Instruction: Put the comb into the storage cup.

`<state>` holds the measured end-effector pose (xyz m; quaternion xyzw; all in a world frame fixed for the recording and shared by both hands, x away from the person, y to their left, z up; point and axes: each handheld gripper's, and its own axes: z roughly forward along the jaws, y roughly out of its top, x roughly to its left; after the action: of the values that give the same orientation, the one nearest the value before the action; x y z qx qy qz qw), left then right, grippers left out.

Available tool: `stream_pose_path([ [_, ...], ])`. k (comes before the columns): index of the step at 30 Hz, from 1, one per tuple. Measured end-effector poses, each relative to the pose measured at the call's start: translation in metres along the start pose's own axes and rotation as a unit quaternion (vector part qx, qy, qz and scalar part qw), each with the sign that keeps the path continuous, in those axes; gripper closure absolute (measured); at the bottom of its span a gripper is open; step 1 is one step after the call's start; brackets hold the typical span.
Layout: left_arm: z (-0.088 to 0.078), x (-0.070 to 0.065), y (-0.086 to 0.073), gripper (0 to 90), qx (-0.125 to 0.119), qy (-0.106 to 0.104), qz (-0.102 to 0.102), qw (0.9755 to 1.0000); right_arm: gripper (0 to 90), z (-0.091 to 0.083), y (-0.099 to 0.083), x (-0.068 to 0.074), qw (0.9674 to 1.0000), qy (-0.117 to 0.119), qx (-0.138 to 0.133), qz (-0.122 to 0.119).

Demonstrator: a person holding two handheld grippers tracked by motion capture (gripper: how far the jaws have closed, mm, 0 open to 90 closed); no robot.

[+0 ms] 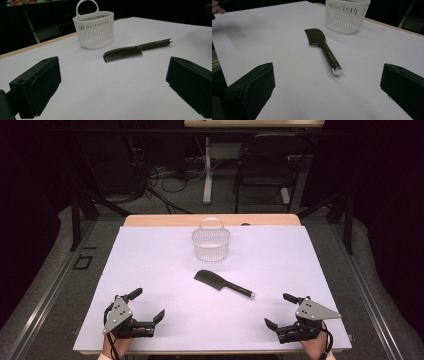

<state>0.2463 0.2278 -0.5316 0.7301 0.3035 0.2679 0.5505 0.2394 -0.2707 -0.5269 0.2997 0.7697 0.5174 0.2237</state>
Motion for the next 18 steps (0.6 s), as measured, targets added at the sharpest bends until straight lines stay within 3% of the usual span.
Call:
stream_pose_path([
  [18,-0.0002,0.0029,-0.0005,0.0,0.004,0.004,-0.002,1.0,0.0,0.0095,0.0022,-0.0003,0.9999,0.005,0.013,0.001],
])
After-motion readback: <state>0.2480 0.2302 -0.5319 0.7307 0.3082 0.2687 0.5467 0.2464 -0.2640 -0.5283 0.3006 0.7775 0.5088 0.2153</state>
